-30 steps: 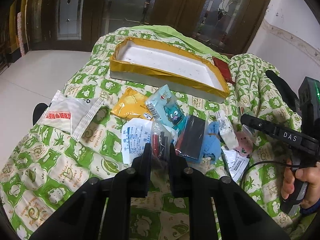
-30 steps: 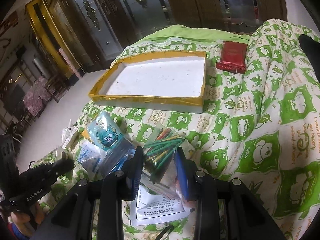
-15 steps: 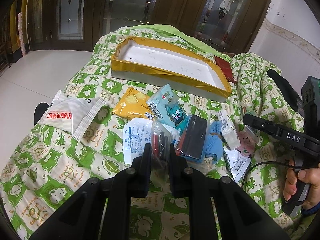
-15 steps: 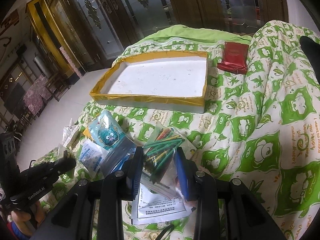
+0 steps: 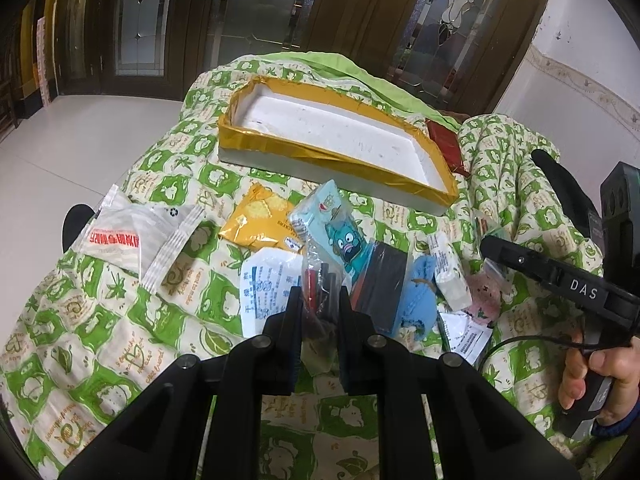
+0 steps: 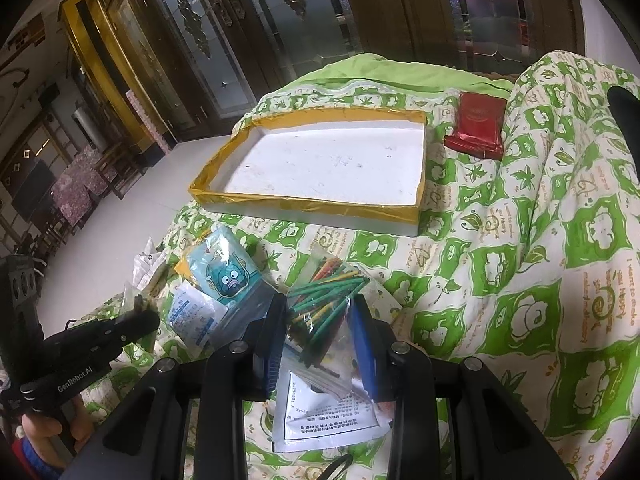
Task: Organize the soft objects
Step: 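Lift both clear bags and carry them over the white tray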
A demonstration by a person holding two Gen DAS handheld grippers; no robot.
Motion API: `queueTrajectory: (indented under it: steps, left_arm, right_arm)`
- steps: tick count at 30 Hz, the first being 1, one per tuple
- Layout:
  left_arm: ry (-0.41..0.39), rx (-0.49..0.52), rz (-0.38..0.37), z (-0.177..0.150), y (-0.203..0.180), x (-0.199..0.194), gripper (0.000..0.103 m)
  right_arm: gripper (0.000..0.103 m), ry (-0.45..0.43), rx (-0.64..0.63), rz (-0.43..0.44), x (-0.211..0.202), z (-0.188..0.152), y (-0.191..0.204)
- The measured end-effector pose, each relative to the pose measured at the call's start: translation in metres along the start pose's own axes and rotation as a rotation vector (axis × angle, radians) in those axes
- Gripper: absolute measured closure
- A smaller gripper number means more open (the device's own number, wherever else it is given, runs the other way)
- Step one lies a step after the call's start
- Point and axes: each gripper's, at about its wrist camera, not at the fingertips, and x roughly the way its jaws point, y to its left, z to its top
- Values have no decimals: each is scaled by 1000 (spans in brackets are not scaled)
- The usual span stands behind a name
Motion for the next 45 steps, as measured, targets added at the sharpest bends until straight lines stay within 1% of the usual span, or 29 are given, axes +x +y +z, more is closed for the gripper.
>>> queueTrajectory:
  steps: [9, 16, 27, 32, 38, 45]
  left_arm:
    - [-8, 14, -4, 16, -6, 0, 89]
    - [-24, 29, -9, 33, -14, 3, 89]
    - [-16, 42, -9, 46, -20, 15, 89]
    - [-14, 41, -5, 57, -20, 20, 89]
    - [-18, 49, 4, 72, -19, 26, 89]
    - [-10, 47, 19, 84, -16, 36, 89]
  right_arm:
    - [69, 9, 1, 4, 0, 8, -1]
    - [69, 14, -2, 8, 0, 21, -3]
    - [69, 22, -9, 9, 7, 32, -4]
    - [69, 33, -9, 13, 10, 36, -4]
    - [69, 38, 0, 20, 15, 47, -5]
    - [69, 14, 21, 15, 19, 67, -11]
